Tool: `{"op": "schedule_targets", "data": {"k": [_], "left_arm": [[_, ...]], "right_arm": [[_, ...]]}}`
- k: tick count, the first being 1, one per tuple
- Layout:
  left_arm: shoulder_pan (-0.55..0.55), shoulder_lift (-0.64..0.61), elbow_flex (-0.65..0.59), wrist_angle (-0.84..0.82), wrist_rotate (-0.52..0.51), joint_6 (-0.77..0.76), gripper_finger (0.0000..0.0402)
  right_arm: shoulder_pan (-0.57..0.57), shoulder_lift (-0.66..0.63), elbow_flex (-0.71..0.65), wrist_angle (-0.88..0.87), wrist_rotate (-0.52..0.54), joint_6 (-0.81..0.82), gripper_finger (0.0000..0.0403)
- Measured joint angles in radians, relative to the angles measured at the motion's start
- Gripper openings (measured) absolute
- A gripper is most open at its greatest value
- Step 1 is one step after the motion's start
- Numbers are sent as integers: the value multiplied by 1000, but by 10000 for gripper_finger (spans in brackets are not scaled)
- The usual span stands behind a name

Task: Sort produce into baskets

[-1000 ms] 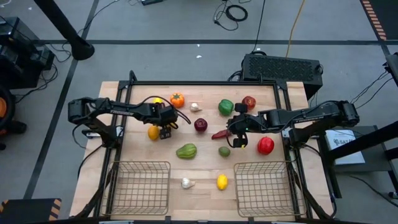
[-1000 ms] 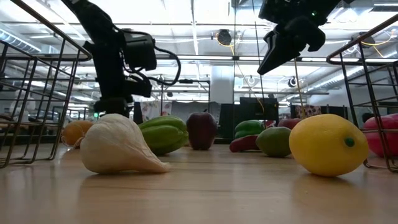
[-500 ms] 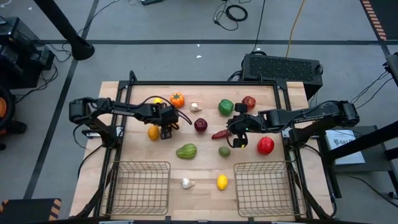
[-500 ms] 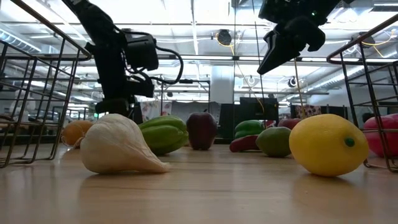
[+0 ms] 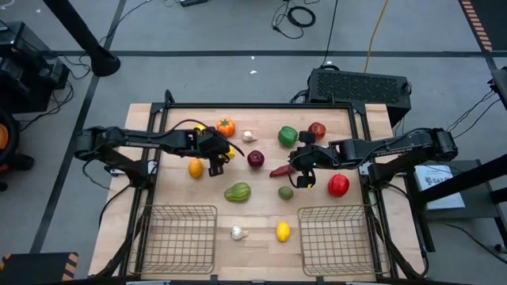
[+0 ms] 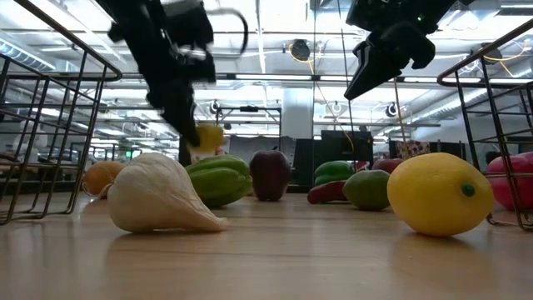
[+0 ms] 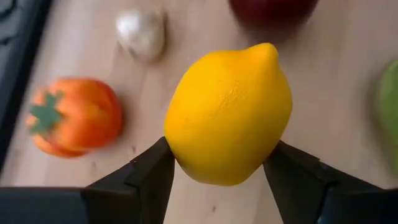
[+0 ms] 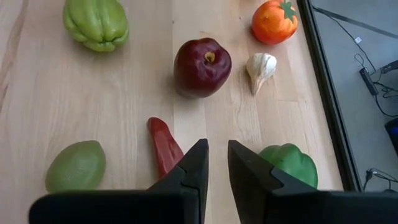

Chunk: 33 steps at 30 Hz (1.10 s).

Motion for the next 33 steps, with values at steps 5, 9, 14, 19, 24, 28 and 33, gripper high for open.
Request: {"op": "schedule_targets", "data": {"k": [5,9,14,19,24,28,33], "left_arm": [[-8,-152,18,29,-26,12,231],[-8,-298,14,135,-22,17,231],[-8,-457,-14,310,7,-5,230],[-8,-520,-25,427,7,-72,230],[-8,-507,-25,496,24,-82,230],[-8,-486,-26,497,36,-77,230],[-10,-471,-26,494,139,3,230]], "right_arm": [[0,0,0,24,0,48,52],[0,0,0,25,0,51,52],[0,0,0,27,0,51,52],[0,0,0,41,0,51,52],[0,0,0,63,0,51,52],[0,0,0,68,0,51,52],[0,0,0,68,0,51,52]]}}
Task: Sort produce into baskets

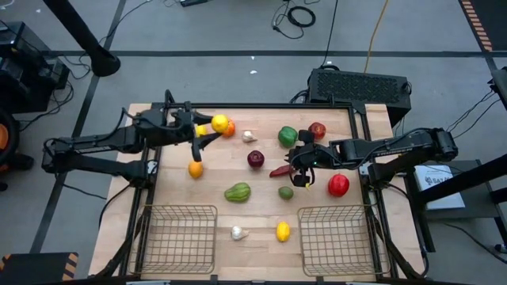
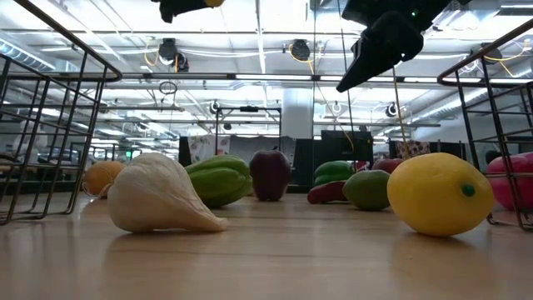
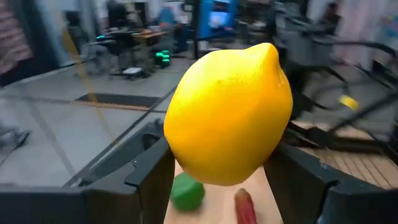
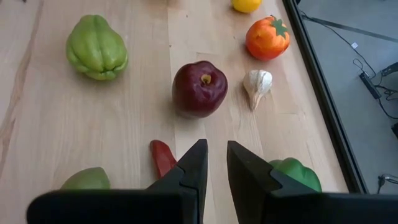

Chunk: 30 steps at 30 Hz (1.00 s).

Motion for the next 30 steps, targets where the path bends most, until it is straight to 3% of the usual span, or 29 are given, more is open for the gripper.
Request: {"op": "schedule_targets", "data": {"k": [4,10,16,21,30], "left_arm": [[-3,-1,0,-8,34,128,230],[-31,-1,0,-59,36,437,230],[-69,-1,0,-59,36,460,230],[-94,-1,0,-57,36,306,230],[-99,-1,0,-62,29,-107,231]], "right_arm": [[0,0,0,0,0,0,52],[0,0,0,0,0,-1,52],[0,0,0,-1,0,-2,52],[0,0,0,-1,0,-1,52],[0,0,0,-1,0,39,52]]}}
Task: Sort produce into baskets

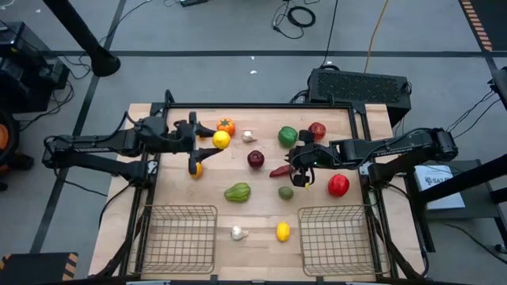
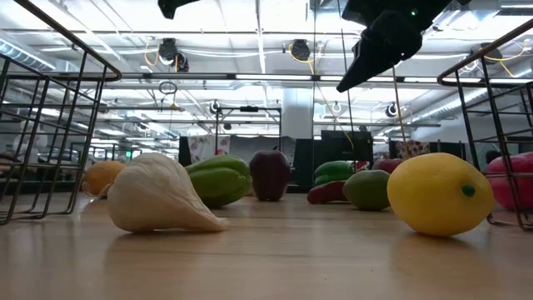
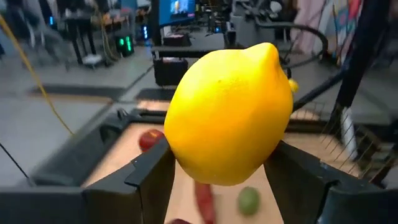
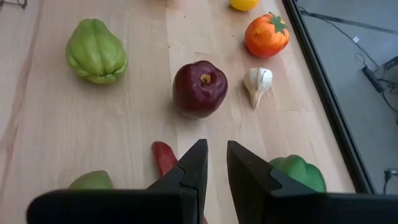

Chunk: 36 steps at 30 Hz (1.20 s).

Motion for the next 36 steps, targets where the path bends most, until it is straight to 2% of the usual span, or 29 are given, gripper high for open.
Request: {"op": "schedule_targets", "data": {"k": [7,13,20,27,33,36], "left_arm": [[-13,0,2,-87,11,-126,231],[-89,0,25,-241,15,-246,231],[-261,0,56,-421,18,-406,231],[-477,2,64,-459,31,-603,231],[-641,62,64,-555,-58,-786,231],[-696,129,64,-585,-66,-881,231]], "right_arm": [[0,0,0,0,0,85,52],[0,0,0,-1,0,124,52],[0,0,0,-1,-46,169,52],[0,0,0,-2,-82,197,52],[0,0,0,-1,-82,196,52],[0,0,0,2,-82,192,52]]}}
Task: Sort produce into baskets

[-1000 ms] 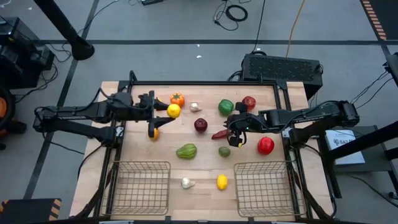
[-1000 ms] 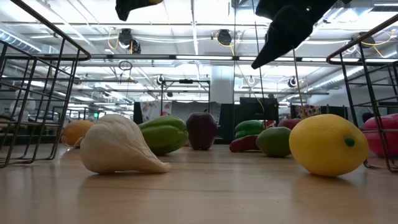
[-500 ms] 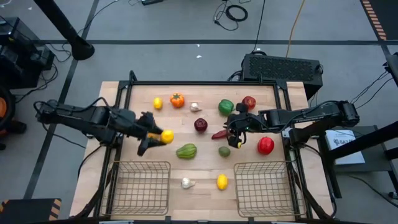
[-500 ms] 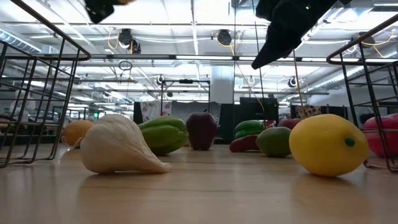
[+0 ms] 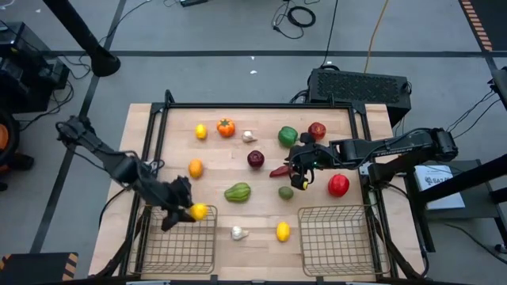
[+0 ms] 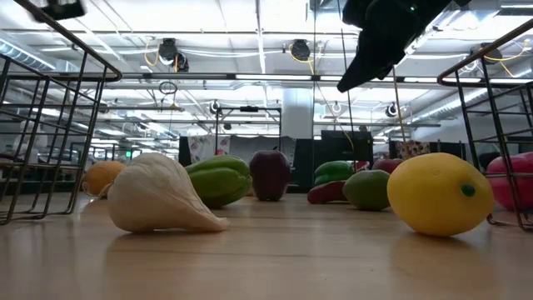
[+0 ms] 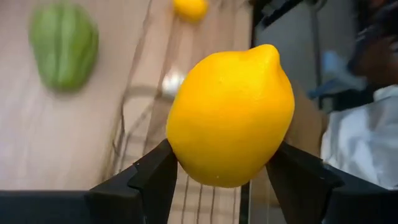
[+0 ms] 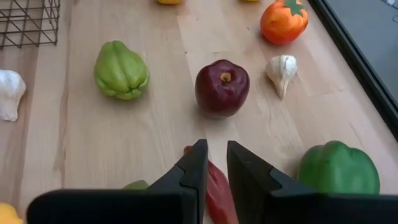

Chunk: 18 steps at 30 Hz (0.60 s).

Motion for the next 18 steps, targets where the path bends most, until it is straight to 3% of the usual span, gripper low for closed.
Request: {"op": "schedule_targets", "data": {"k": [11,18], "left_arm": [[-97,276,0,2,197,-204,231],[-93,340,0,2,176,-197,231]], "right_arm": [[0,0,0,84,0,-88,52],[0,0,0,150,0,-127,52]]}}
